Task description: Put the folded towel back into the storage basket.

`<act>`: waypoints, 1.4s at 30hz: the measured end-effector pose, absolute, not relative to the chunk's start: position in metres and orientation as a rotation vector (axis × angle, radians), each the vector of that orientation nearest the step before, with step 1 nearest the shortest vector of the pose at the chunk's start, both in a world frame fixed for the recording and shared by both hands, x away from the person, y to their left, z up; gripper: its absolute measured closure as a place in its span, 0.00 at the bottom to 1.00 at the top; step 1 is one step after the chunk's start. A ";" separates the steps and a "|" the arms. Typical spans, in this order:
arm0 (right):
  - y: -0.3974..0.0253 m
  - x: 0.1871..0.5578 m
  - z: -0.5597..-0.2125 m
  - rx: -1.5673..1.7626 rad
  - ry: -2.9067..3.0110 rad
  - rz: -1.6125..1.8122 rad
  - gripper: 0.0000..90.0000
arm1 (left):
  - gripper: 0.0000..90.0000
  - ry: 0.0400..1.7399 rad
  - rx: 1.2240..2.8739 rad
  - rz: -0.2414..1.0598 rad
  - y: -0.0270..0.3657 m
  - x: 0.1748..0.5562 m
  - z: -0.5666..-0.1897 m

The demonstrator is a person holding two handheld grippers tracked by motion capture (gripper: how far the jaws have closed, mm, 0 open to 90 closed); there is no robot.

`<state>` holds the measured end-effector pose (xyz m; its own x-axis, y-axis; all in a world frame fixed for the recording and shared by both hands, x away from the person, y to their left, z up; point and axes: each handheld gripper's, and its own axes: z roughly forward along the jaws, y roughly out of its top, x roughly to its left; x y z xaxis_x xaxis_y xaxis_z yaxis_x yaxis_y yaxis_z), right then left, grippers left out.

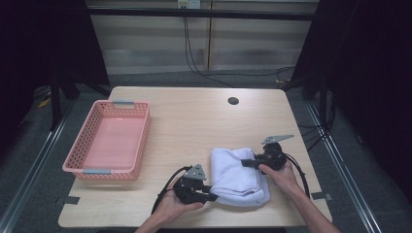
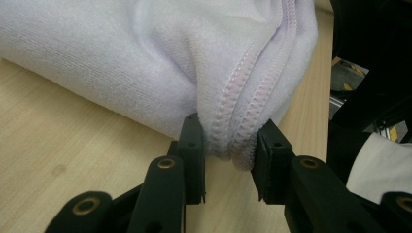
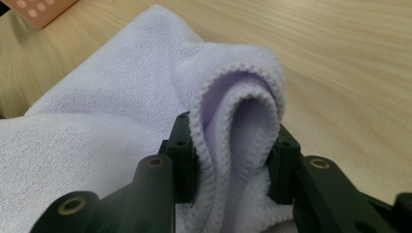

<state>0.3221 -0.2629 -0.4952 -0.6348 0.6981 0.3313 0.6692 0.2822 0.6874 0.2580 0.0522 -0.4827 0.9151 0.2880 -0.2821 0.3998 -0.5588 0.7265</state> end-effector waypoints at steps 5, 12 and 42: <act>-0.262 0.324 -0.485 1.319 2.463 1.322 0.70 | 0.77 0.489 2.168 -0.147 0.054 0.259 -0.475; -0.264 0.324 -0.474 1.315 2.429 1.346 0.70 | 0.77 0.484 2.134 -0.130 0.057 0.262 -0.463; -0.264 0.346 -0.418 1.248 2.345 1.425 0.70 | 0.77 0.472 2.040 -0.068 0.065 0.282 -0.415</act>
